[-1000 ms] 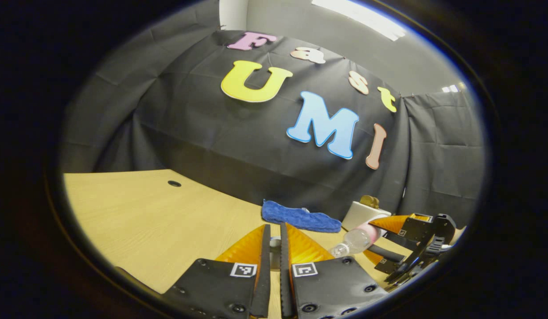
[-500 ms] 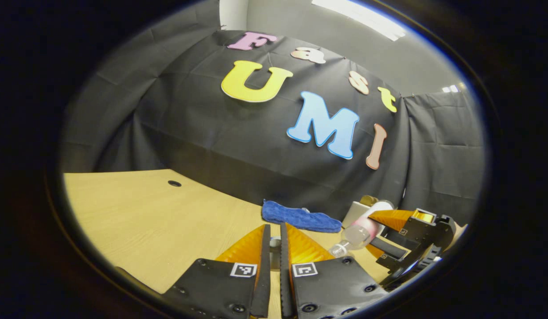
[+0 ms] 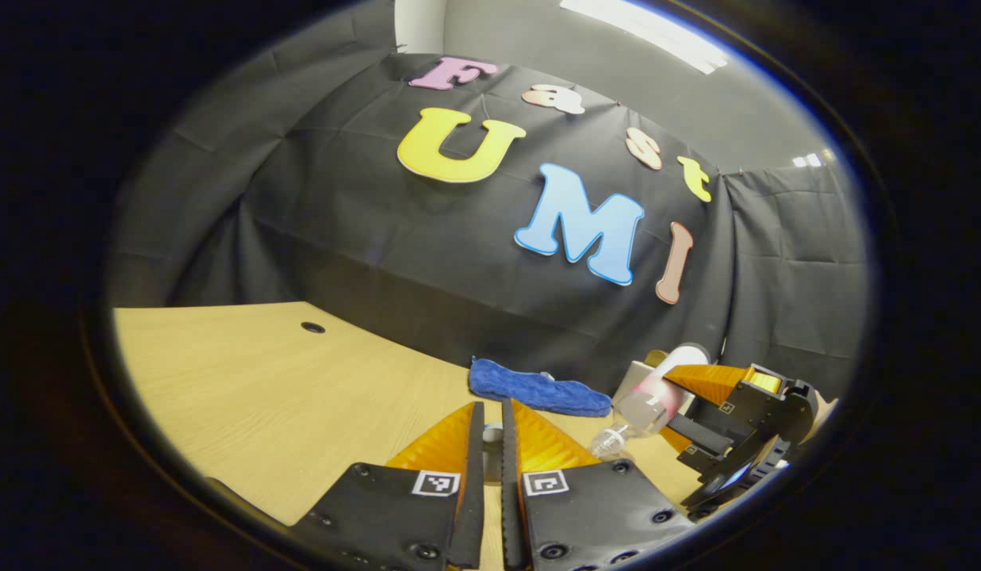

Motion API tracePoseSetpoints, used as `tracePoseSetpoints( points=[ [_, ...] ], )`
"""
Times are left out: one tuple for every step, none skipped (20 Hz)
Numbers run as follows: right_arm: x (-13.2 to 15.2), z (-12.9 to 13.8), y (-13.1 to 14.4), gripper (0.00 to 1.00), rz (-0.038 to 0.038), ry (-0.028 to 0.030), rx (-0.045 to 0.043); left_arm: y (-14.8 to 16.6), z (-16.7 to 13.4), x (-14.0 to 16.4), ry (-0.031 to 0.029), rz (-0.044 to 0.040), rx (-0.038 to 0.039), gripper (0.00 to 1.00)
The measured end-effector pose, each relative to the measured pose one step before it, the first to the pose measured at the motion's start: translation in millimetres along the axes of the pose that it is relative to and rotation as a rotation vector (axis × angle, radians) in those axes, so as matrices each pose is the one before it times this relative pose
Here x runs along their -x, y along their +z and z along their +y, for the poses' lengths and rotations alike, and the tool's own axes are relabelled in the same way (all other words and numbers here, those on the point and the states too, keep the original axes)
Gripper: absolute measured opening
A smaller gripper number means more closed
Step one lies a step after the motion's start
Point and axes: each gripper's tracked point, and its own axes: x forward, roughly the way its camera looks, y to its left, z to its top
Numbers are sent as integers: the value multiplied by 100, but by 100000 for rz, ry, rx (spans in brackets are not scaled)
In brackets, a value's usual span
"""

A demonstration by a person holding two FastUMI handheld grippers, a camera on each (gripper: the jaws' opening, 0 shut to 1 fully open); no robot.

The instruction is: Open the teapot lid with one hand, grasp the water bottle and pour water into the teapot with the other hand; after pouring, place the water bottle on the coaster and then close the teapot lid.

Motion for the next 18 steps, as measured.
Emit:
tracePoseSetpoints(
  points=[
    [59, -28, -3, 75, -213, -354, 740, 30, 104, -66, -12, 151, -42, 16],
    [-42, -98, 65, 75, -333, -639, 714, -130, 4, -36, 11, 90, -84, 16],
    [48, -66, 56, 75, -284, -303, 405, -5, -28, 34, -103, 4, 73, 16],
    [23, -43, 75, 75, -204, -203, 178, 69, -16, -4, 33, -14, 28, 15],
    [11, -73, -6, 75, -108, -415, 536, 246, 1, -78, 121, -16, -11, 15],
    [29, -103, 12, 75, 84, -566, 760, -152, 118, 32, 41, 13, 10, 15],
    [50, -18, -17, 75, -44, -282, 471, -45, -69, -40, 15, 31, 102, 15],
    [-30, 30, -21, 75, -127, -63, 213, 52, 37, -92, -44, -3, 93, 16],
    [50, 44, 25, 75, -61, 231, -113, 38, -17, 154, 37, 27, -37, 16],
    [45, 118, 29, 75, 59, 705, -831, 2, 118, 48, 79, -31, -1, 16],
    [77, 191, 71, 75, -191, 887, -1140, -47, 36, 15, 96, -95, 84, 16],
    [-84, 246, 39, 75, 101, 878, -1253, 50, 67, -115, 171, -267, 242, 15],
    [-20, 277, 63, 75, -90, 994, -1705, 162, 37, 40, 258, -294, 350, 15],
    [-138, 450, 110, 75, -153, 1581, -2800, 230, 208, 129, 316, -402, 540, 15],
    [-144, 415, 7, 75, 348, 1502, -3003, 75, 175, 63, 203, -174, 655, 15],
    [84, 397, -57, 75, 291, 1453, -3299, -25, 165, -38, 160, 137, 669, 16],
    [5, 291, -4, 75, 531, 1082, -4441, -346, 80, 57, 252, 316, 453, 16],
    [21, 329, -207, 75, 664, 1043, -4834, -137, 87, -154, 204, 311, 171, 16]
  ],
)
